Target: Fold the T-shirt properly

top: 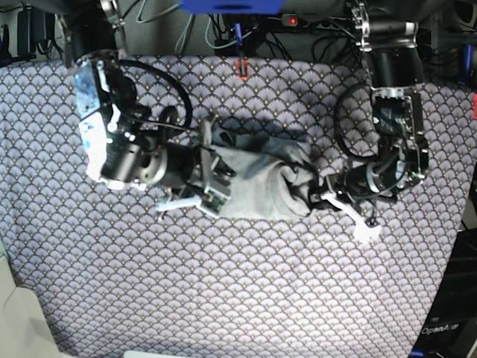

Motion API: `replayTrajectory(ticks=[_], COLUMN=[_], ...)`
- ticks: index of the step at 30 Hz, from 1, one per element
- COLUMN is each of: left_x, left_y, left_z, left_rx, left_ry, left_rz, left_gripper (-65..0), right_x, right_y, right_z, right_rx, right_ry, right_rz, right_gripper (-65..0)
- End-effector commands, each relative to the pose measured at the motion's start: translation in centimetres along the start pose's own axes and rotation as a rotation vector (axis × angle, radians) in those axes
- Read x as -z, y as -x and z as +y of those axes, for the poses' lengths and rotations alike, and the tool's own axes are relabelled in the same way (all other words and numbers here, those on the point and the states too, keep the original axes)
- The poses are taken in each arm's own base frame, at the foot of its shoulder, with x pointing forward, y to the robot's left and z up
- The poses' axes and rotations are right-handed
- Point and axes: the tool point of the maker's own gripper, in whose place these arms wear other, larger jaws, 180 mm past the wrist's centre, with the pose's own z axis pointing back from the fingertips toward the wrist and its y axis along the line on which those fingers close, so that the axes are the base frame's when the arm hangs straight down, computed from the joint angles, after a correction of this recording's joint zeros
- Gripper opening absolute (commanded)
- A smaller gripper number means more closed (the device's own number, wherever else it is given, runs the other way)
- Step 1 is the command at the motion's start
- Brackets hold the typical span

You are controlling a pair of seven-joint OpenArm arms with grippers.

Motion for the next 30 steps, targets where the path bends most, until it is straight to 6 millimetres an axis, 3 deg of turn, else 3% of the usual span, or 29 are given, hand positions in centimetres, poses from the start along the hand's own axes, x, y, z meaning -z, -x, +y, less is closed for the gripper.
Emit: replayTrajectory(ticks=[1,5,8,10,13,15,18,21,25,30], left_x=[-0.6,-0.7,-0.7,-0.7,-1.9,-3.3,-7.1,-9.6,-11.3,-12.0], left_y=[-2.2,-2.6,-2.3,-2.3,-3.2,-3.1,-3.5,-2.2,-0.2,0.7], left_z=[-0.8,-0.8,-0.8,-0.7,1.0,3.4,7.8,10.7,12.3,11.5], left_rx=[0.021,0.025,0.018,0.016,-0.002,-0.06,-0.132,-0.171,-0.202,-0.179], left_ry=[0.022,0.025,0.031,0.03,0.0,-0.039,-0.109,-0.151,-0.161,-0.149], left_rz=[-0.061,-0.097,-0.106,-0.108,-0.134,-0.166,-0.238,-0.242,-0.221,-0.218], left_gripper=[-52.3,-32.2,-26.8,-25.4,-23.7,-23.6,-23.7,-23.8,-23.8,-23.8], right_x=[-0.5,-0.3,-0.3,-0.3,-0.4,-0.5,0.0,1.2,2.8,4.9], right_y=[-1.8,-2.0,-2.0,-2.1,-2.5,-2.9,-2.5,-2.6,-2.8,-1.2], right_z=[-0.5,-0.3,-0.4,-0.4,-0.4,-0.8,-1.3,-1.9,-1.4,-1.1], right_rx=[-0.024,-0.032,-0.033,-0.033,-0.034,-0.041,-0.028,-0.011,-0.019,0.044], right_ry=[0.012,0.005,0.006,0.006,0.007,0.014,0.009,-0.011,-0.059,-0.108], right_rz=[-0.057,-0.061,-0.062,-0.067,-0.089,-0.099,-0.082,-0.088,-0.091,-0.086], right_gripper=[-54.7,-54.7,-54.7,-54.7,-54.7,-54.7,-54.7,-54.7,-54.7,-54.7])
